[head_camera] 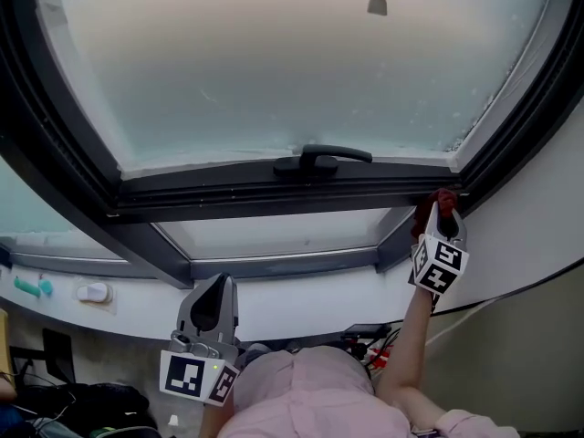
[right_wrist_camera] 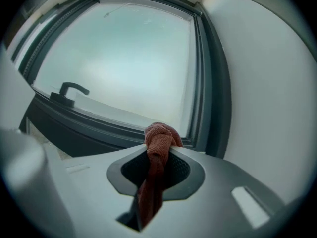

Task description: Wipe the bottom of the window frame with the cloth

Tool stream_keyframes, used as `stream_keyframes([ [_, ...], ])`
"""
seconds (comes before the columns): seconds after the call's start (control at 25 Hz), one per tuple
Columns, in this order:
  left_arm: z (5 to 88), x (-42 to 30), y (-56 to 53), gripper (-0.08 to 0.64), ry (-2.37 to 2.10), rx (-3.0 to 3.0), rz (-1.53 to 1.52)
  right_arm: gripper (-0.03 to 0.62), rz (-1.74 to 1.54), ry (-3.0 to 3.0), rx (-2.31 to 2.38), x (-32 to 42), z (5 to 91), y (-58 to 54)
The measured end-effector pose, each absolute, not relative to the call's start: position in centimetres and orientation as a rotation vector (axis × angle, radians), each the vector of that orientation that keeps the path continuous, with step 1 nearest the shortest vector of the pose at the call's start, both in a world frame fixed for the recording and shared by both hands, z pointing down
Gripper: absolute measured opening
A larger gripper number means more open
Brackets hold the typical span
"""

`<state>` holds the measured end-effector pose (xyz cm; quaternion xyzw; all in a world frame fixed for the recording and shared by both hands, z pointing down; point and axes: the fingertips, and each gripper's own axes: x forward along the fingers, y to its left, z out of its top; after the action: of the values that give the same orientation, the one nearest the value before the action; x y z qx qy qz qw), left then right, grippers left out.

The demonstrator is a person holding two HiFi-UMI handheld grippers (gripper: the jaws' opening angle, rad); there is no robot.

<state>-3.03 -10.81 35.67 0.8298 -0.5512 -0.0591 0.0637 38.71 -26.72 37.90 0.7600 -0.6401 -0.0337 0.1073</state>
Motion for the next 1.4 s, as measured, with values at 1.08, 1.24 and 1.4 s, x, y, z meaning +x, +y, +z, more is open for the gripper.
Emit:
stream_keyframes([
  [1.08,35.1,-17.1,-6.2,-0.005,-1.808,2.402,-0.158,0.063,-0.082,-2.423,1.546,3.0,42.4,-26.1],
  [1.24,35.2,-17.3,-6.6,-0.005,-1.808,2.396,-0.161,0.061,-0.106,-2.441,1.518,2.1,42.4,-26.2],
  [1.4,35.3,-16.9,-7.1,-0.005,-1.789,2.407,-0.158,0.061,-0.147,-2.45,1.505,2.0,42.2,-26.3],
])
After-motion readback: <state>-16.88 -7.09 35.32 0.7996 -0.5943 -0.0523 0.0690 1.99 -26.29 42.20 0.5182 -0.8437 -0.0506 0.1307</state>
